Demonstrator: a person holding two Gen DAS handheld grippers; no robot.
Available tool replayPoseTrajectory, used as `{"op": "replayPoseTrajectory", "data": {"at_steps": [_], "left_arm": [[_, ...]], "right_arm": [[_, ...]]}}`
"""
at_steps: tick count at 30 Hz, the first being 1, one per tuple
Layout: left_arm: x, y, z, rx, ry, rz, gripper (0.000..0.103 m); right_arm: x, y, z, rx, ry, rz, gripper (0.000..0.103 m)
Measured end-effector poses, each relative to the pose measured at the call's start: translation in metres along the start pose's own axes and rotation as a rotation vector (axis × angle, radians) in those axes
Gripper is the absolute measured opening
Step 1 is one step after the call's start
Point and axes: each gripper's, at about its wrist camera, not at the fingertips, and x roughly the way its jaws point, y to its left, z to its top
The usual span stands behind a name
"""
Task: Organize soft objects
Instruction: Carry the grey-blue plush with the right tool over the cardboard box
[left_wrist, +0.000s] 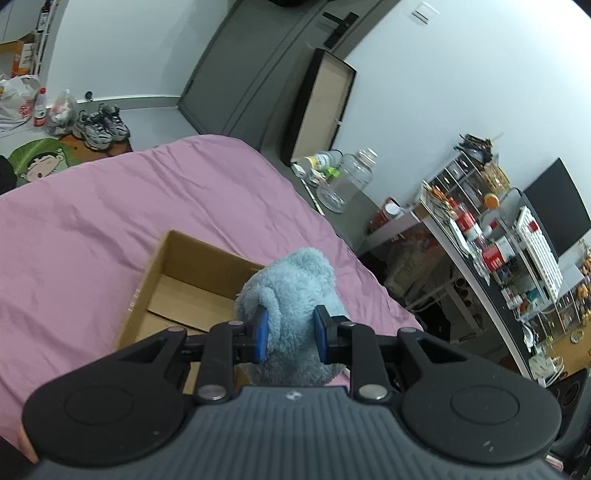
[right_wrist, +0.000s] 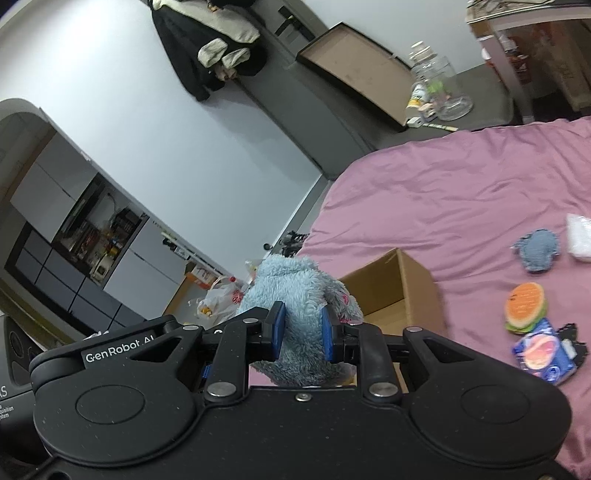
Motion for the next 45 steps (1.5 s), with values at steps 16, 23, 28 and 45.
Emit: {"op": "replayPoseTrajectory", "data": {"at_steps": [16,23,28,45], "left_arm": [[0.034,0.056,0.028,-0.063,0.062,0.059,0.025],[0.066,0.075,0.044,-0.103,0.124,0.07,0.025],[0.092,0.091,0.049,-0.126,0.175,0.091,0.025],[0.146,0.11,0.067,-0.094,0.336,0.2,0.025]], "right_arm": [[0.069,0.006,-0.007,0.032,0.107,-0.03,0.021],[0.099,0.0,-0.001,0.048,0.156,-0.075,0.021],[0.124,-0.011,0.0,0.067,0.198,-0.116,0.022],[0.169,-0.023,-0.005,0.103,0.313,-0.26,0.022]]}}
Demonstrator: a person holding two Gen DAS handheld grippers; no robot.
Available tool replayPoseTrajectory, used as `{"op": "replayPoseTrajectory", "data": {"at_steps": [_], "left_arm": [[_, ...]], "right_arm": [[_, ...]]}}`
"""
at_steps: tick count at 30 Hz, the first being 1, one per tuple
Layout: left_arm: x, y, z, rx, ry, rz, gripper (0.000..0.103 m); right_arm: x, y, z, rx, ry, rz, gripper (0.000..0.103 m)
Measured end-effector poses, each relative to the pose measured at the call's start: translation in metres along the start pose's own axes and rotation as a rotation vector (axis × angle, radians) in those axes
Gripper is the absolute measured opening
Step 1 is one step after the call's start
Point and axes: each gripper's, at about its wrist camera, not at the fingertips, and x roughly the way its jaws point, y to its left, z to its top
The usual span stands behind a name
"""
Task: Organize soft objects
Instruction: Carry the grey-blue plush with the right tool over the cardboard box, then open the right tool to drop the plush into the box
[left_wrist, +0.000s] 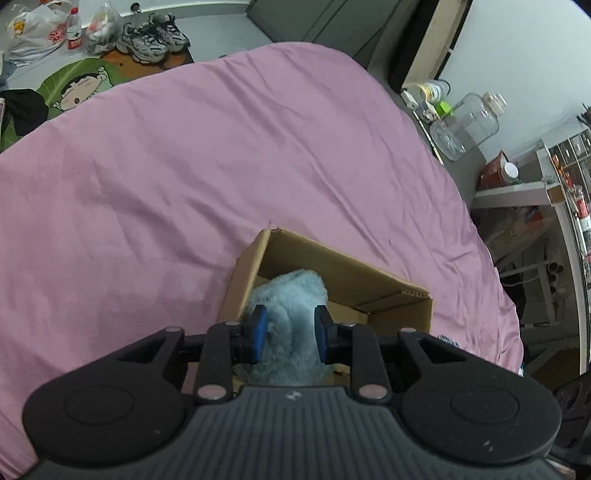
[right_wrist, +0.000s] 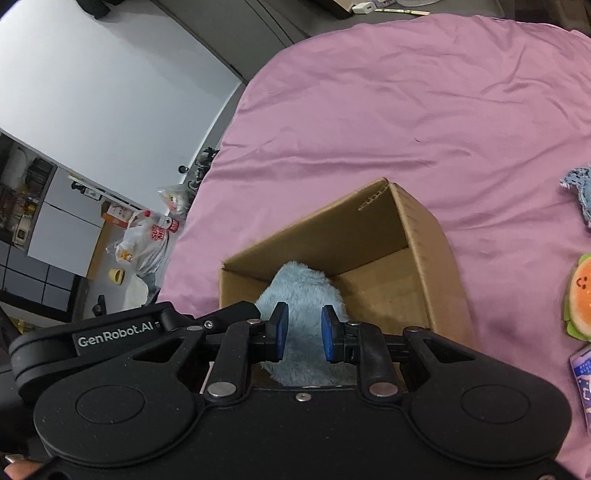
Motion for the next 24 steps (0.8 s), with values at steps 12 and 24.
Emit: {"op": "replayPoseTrajectory", "data": {"at_steps": [12,24], "left_arm": [[-0.032,-0.023,-0.016,0.102,-0.039,0.002,0.041],[-0.086,-0.051,-0.055,0.159,-0.178,0.029,0.083]], "right_arm": [[-0.047,0.002,-0.008,-0.048,-0.089,-0.073,0.042],[-0.126,-0.016,-0.025,-0.1,-0.214,-0.103,0.088]]}}
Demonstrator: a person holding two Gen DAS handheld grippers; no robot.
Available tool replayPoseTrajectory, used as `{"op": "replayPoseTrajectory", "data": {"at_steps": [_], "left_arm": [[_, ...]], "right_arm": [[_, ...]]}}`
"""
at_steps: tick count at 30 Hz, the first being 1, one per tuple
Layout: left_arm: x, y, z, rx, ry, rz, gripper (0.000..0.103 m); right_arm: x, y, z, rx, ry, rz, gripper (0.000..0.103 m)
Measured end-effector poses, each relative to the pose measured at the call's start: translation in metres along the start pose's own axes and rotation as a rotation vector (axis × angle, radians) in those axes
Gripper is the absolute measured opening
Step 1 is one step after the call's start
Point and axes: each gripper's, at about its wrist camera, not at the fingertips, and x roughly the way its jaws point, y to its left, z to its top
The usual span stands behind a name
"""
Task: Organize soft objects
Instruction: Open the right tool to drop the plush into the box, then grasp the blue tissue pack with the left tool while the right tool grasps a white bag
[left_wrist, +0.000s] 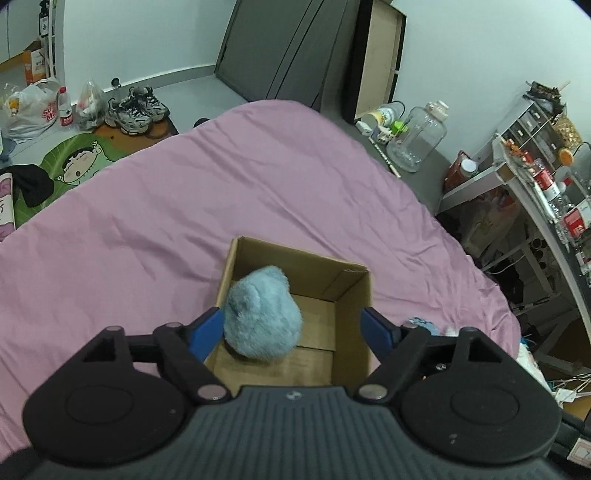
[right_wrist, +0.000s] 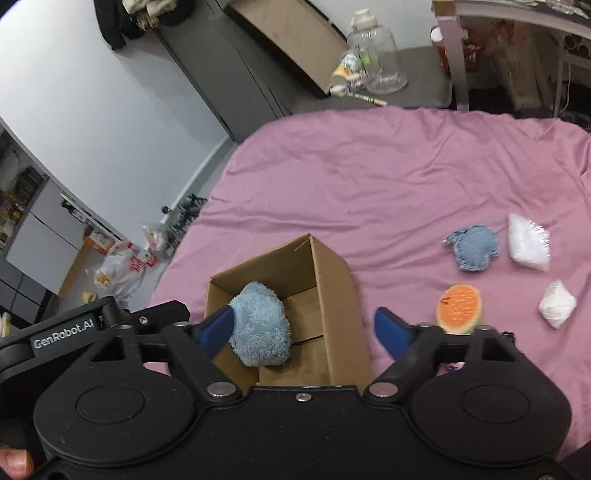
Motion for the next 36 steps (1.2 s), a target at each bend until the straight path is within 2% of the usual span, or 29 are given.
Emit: {"op": "replayPoseTrajectory", "data": {"at_steps": [8,15,18,22,24,30,36], "left_arm": [[-0.019,-0.037,-0.03,0.092,-0.023,0.053,0.086],[-0.029,-0.07,-0.059,0.165,-0.022,0.088,0.087],[-0.035,-0.081,-0.067,0.181,-0.036,0.107,0.093],[-0.043,-0.095,-0.076,0.197,-0.053,0.114,0.096],[-0.047,-0.104,-0.081,0.21,-0.069,0.111,0.102],[-0.05,-0.124,-0.095,0.212,-0.111,0.119,0.103],[-0.038,-0.142,-0.106,0.24,-0.094,0.147,0.103]], "right_arm": [[-0.047,-0.027,-0.006,-0.034,-0.055,-0.02,0.097],[-0.072,-0.061,-0.011,-0.009,-0.082,-0.022,0.099],[-0.084,-0.075,-0.013,-0.013,-0.097,-0.024,0.103],[-0.095,-0.095,-0.013,-0.011,-0.098,-0.027,0.103],[-0.099,-0.105,-0.014,-0.01,-0.1,-0.031,0.103],[-0.109,-0.136,-0.016,0.013,-0.107,-0.034,0.103],[-0.112,-0.169,-0.019,0.053,-0.102,-0.04,0.103]]}}
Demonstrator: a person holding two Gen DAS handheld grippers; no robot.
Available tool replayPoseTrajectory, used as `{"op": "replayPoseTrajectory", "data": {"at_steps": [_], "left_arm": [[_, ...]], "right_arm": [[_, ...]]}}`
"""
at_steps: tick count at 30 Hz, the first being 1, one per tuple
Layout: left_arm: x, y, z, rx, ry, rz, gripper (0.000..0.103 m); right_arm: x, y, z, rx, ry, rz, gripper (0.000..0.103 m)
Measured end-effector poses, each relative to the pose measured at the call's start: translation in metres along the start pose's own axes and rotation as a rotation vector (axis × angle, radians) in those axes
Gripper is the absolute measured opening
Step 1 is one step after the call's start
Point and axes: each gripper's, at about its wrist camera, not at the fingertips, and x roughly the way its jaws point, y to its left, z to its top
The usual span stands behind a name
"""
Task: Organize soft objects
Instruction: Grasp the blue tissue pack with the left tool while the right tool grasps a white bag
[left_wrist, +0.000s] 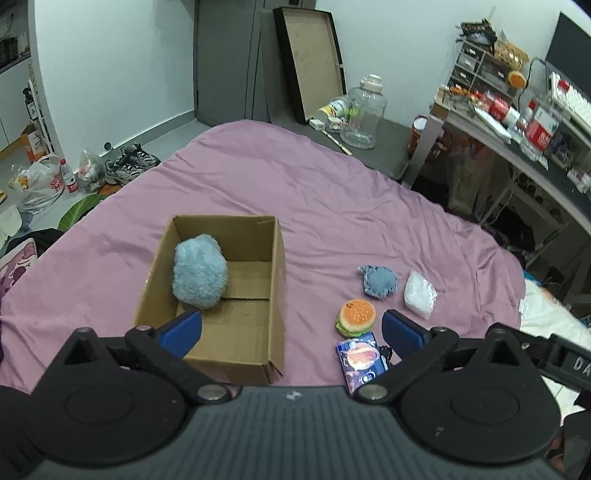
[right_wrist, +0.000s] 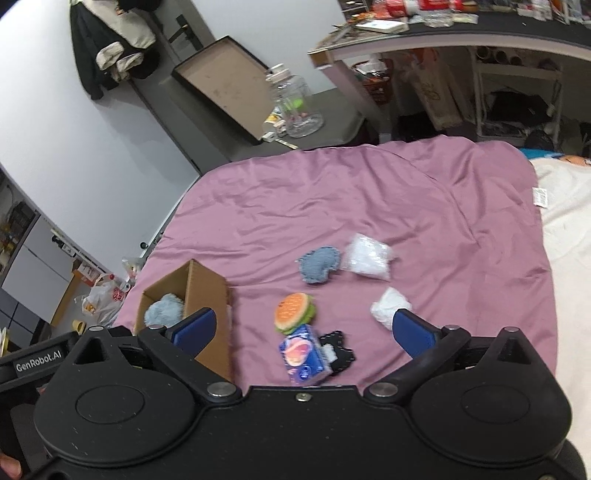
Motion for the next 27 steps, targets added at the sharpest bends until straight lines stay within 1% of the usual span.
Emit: {"op": "replayPoseTrajectory", "data": {"at_steps": [4,8,12,15,21,25,27], "left_arm": [[0.006,-0.012,-0.006,0.009,0.006,0.016,0.103],[0.013,-0.025,-0.009,0.018,0.023,0.014,0.103],[0.027,-0.036,-0.012,0.01,0.075,0.016,0.103],[0.037,-0.04,-0.015,-0.005,0.09,0.014,0.103],[0.063,-0.056,-0.023,0.009,0.138,-0.009,0.103],[0.079,-0.062,-0.029,-0.006,0.157,-0.003,0.102],[0.088,-0.064,-0.031,-0.016,0.17,0.004,0.102]], "right_arm": [[0.001,-0.021,0.001,0.03,0.007,0.0,0.103],[0.006,-0.04,0.002,0.066,0.017,-0.013,0.103],[0.013,-0.057,0.003,0.09,0.026,-0.025,0.103],[0.023,-0.066,0.004,0.1,0.038,-0.038,0.103],[0.044,-0.082,0.006,0.135,0.055,-0.053,0.102],[0.057,-0.093,0.008,0.177,0.073,-0.054,0.1],[0.068,-0.096,0.008,0.184,0.091,-0.063,0.095]]}}
